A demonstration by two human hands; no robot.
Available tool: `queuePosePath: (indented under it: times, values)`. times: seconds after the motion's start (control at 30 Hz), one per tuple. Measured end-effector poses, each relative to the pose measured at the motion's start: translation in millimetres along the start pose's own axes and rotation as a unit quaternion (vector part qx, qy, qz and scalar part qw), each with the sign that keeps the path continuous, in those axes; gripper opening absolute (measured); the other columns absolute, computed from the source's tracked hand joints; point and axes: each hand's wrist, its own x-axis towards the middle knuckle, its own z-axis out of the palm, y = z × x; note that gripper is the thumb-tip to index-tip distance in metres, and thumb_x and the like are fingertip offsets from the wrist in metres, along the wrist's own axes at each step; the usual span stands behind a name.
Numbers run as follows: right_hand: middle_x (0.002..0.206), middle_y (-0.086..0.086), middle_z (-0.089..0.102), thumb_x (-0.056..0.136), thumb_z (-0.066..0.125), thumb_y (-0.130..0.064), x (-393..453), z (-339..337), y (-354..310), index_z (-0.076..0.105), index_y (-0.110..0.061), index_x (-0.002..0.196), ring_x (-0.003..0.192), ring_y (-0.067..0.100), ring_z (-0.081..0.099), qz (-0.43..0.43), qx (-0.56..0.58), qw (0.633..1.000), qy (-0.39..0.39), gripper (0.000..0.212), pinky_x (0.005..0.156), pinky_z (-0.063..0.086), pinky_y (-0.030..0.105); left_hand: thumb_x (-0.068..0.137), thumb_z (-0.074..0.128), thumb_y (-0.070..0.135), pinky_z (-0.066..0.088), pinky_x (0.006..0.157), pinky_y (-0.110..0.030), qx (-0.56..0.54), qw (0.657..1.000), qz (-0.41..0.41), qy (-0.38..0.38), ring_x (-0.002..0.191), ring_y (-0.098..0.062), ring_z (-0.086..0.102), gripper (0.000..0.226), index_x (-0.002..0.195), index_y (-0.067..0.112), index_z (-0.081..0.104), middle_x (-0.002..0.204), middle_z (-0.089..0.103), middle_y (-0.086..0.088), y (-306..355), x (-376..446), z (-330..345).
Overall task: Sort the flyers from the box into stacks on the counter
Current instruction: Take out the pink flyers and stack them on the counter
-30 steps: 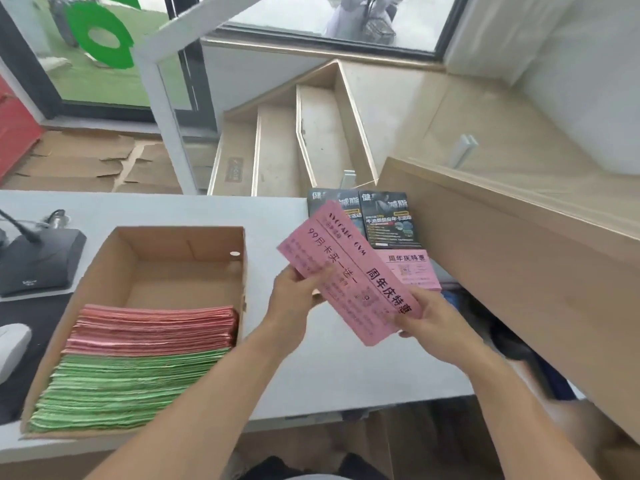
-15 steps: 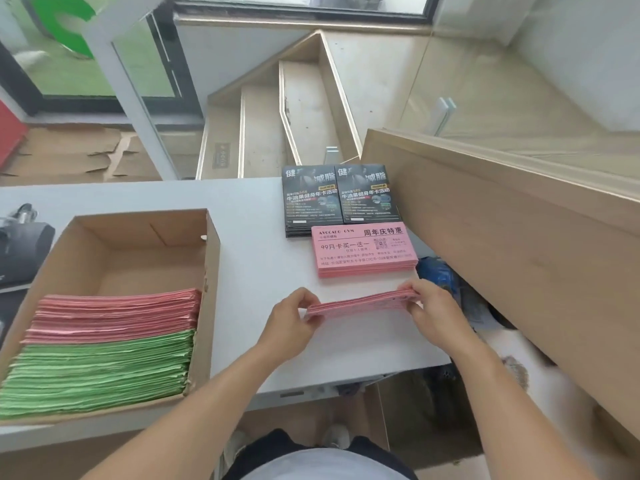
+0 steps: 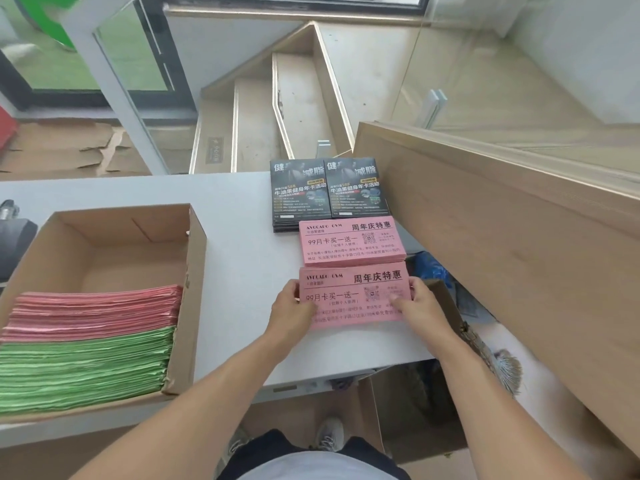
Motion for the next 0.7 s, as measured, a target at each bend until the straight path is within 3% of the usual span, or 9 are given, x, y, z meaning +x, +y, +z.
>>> queuePosePath:
  times: [0.1,0.23,0.3,0.4,0.57,0.7]
  values:
    - [0.107,-0.011,0.069,0.101,0.058,-0.012,11,-1,1,0.054,-0.027,0.120,0.094,0.004,0.066,0.036,-0.025,0.999,-0.010,0.024,0.067,0.050,0.022,0.090,0.051,-0.001,0.049,0.065,-0.022,0.027,0.999,-0.035,0.024,0.091,-0.010,0.066,0.036,0.119,0.021,0.051,0.105,0.067,0.005,-3,4,5]
    - [0.109,-0.011,0.065,0.099,0.059,-0.010,24,0,1,0.052,-0.024,0.133,0.092,0.006,0.064,0.015,-0.073,0.996,0.038,0.037,0.063,0.048,0.021,0.092,0.057,0.002,0.050,0.068,-0.019,0.083,0.996,-0.006,0.040,0.090,-0.011,0.064,0.041,0.130,0.018,0.049,0.110,0.066,0.005,-1,15,11]
    - [0.123,-0.002,0.061,0.096,0.062,-0.009,29,1,2,0.047,-0.020,0.142,0.105,0.016,0.063,-0.012,-0.121,0.990,0.076,0.050,0.074,0.054,0.026,0.088,0.070,0.008,0.050,0.074,-0.020,0.122,0.991,0.016,0.044,0.096,-0.014,0.062,0.060,0.141,0.017,0.044,0.113,0.059,0.007,-2,17,10]
    - [0.130,0.003,0.055,0.087,0.068,-0.015,32,2,14,0.042,-0.023,0.145,0.123,0.025,0.054,-0.038,-0.210,0.972,0.101,0.064,0.097,0.054,0.046,0.072,0.084,0.012,0.052,0.091,-0.033,0.199,0.979,0.047,0.015,0.111,-0.018,0.054,0.095,0.151,0.023,0.032,0.121,0.046,0.006,-11,17,9]
    - [0.130,-0.001,0.053,0.084,0.074,-0.010,27,10,28,0.048,-0.024,0.131,0.122,0.020,0.049,-0.049,-0.244,0.965,0.085,0.055,0.097,0.056,0.043,0.073,0.068,0.000,0.052,0.089,-0.031,0.218,0.971,0.094,0.012,0.109,-0.016,0.055,0.083,0.142,0.034,0.038,0.109,0.041,0.010,-18,16,14]
    - [0.127,-0.005,0.058,0.083,0.076,-0.013,29,11,27,0.055,-0.030,0.128,0.116,0.018,0.058,-0.050,-0.249,0.964,0.080,0.053,0.084,0.062,0.038,0.076,0.064,0.002,0.051,0.091,-0.031,0.206,0.973,0.106,0.016,0.109,-0.014,0.055,0.077,0.140,0.036,0.038,0.108,0.041,0.016,-16,14,16]
